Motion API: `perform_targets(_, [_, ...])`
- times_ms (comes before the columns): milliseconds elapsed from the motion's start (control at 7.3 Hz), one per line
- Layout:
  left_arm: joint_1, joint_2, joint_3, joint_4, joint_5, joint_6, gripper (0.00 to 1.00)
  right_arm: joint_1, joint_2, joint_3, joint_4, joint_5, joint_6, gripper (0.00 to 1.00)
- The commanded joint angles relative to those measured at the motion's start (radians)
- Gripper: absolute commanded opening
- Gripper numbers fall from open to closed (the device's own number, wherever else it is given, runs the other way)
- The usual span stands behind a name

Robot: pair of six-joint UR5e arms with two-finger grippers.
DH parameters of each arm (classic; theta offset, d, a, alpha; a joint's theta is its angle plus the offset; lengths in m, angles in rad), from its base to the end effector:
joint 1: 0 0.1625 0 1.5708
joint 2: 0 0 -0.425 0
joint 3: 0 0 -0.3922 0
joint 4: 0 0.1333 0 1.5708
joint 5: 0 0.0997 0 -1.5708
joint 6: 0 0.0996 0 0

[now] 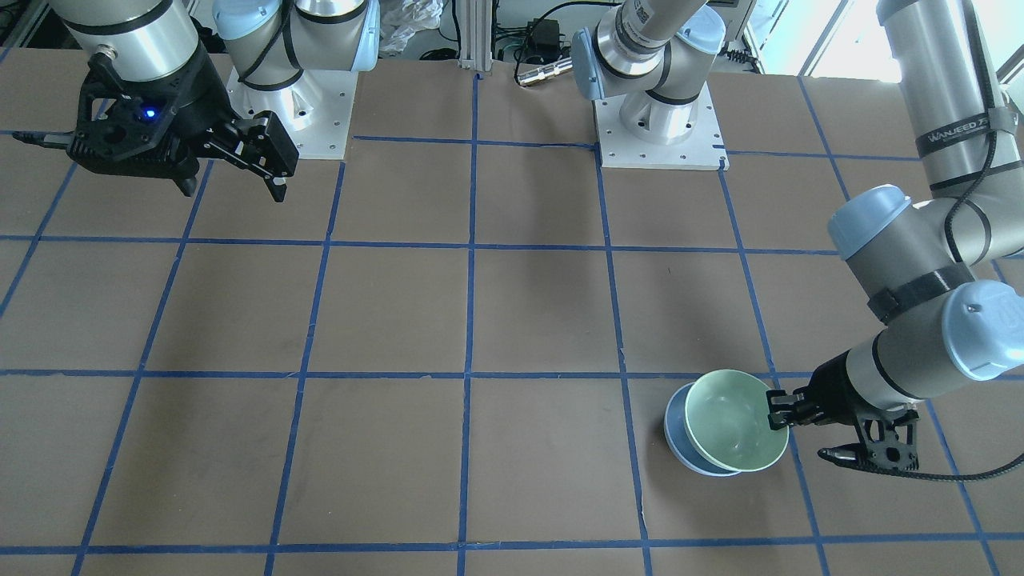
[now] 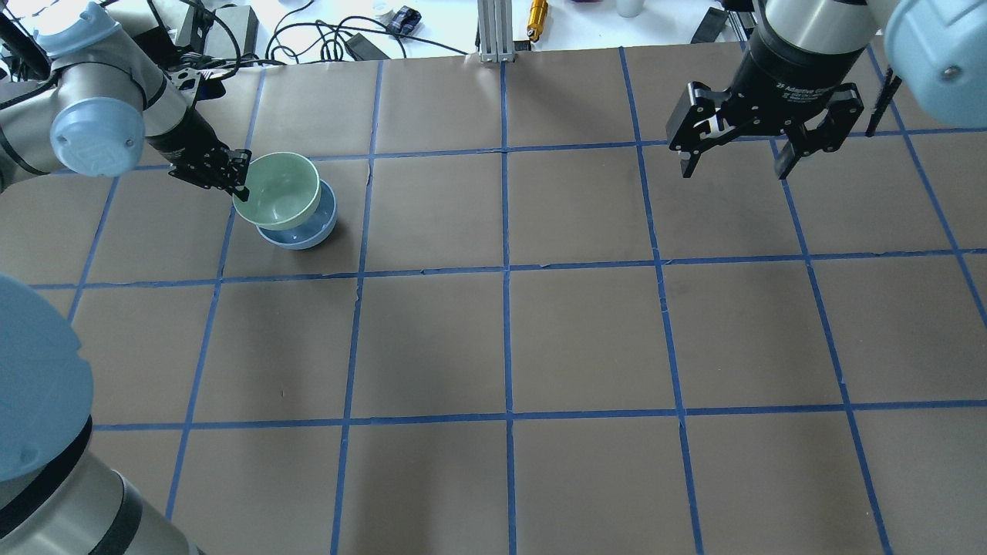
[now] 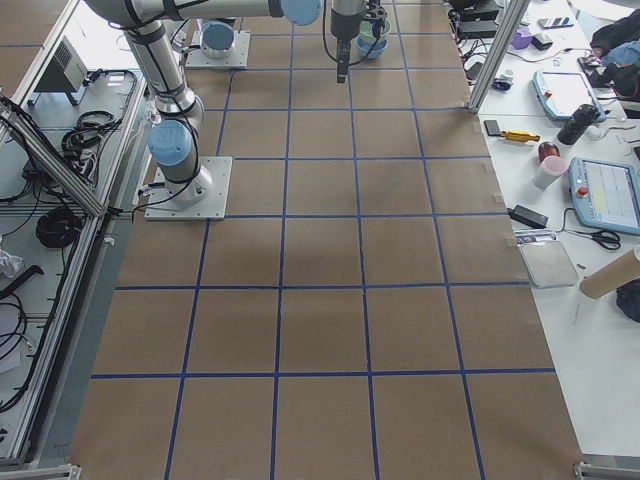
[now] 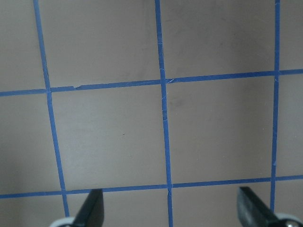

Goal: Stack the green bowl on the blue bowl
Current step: 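Lower the green bowl into the blue bowl and open the left gripper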

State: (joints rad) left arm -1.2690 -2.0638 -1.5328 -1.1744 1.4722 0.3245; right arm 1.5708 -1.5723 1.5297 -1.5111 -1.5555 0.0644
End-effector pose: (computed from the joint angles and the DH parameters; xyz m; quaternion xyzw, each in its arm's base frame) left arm 0.0557 -0.6604 0.2597 -0.0099 -0.9983 -0.0127 0.0559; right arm 0.1348 -0.4892 0.5029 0.0323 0.9994 0.0088 0.0074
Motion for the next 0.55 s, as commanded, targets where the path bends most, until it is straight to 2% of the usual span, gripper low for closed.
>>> perform_targets(0, [-0.001,-0.007,-0.010,0.007,-0.001,-0.007,0.00,0.000,0.000,0.001,0.000,0.000,0.000,1.00])
perform_targets(274, [-0.003,-0.007,-0.017,0.025,-0.003,-0.008,0.04,0.000,0.000,0.000,-0.001,0.000,0.000,1.00])
perform_targets(411, [-0.003,-0.007,-0.018,0.025,-0.001,-0.007,0.24,0.000,0.000,0.000,-0.001,0.000,0.000,1.00])
